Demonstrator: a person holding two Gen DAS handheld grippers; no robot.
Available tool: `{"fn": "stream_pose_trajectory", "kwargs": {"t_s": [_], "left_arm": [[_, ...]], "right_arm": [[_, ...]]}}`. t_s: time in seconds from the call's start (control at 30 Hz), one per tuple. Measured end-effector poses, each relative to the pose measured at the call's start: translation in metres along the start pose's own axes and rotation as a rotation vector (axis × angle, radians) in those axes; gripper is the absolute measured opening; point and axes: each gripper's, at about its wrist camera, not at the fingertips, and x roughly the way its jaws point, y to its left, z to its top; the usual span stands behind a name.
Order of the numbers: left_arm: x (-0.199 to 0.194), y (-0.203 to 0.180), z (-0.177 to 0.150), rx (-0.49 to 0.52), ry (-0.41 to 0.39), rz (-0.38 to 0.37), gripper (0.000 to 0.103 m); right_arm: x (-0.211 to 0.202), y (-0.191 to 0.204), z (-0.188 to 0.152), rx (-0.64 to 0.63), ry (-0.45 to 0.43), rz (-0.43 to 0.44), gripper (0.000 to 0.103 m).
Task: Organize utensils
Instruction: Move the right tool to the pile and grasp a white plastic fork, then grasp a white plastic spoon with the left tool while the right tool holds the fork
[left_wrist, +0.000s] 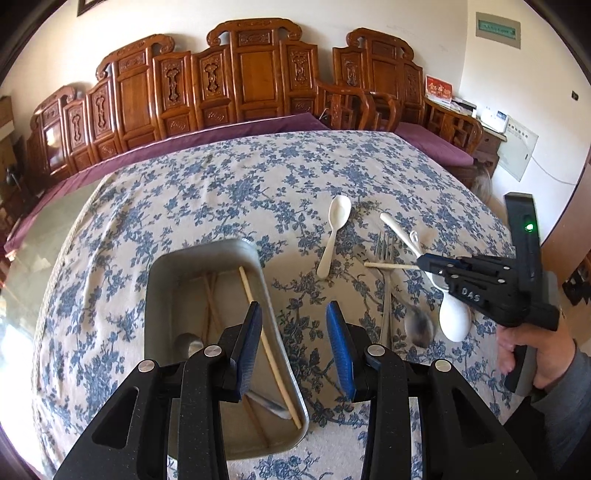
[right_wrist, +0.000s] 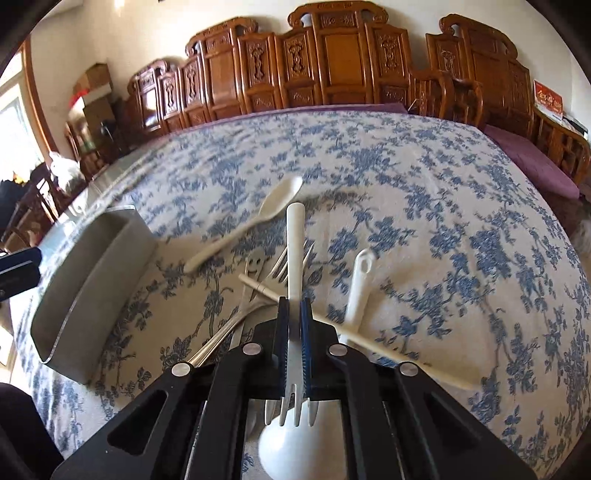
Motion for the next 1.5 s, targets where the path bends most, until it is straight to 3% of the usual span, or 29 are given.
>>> {"fn": "stream_pose_trajectory", "kwargs": {"t_s": [0.43,0.8,1.0,1.17,1.23,1.5], "left_arm": [[0.063,-0.04,0.039,0.078,0.077,-0.026,0.034],[0.137,-0.057,0.072,0.08,0.176,-0.051,0.023],[0.175,-0.062,0.084,0.077,0.244,-0.024,0.02],[0.195,-0.059,0.089,0.068,0.277,0.005,0.019],[0.2,-0.057,0.087,0.059,0.294,0.002,0.014],[0.195,-0.057,0.083,0.056,0.289,-0.016,0.007]], "right_arm": [[-0.023,-0.046,0.0,0.058,-0.068,0.048,0.007],[-0.014,-0.047,-0.003,0.012,-0.014,0.013,0.007],[-0.012,-0.045,-0.004,0.004,-0.003,0.028,0.007],[-0.011,-0.045,-0.003,0.01,-0.001,0.044,0.007],[-0.011,-0.045,-0.003,0.011,-0.001,0.049,0.007],[-0.011,-0.04,-0.003,0.01,-0.003,0.064,0.007]]}}
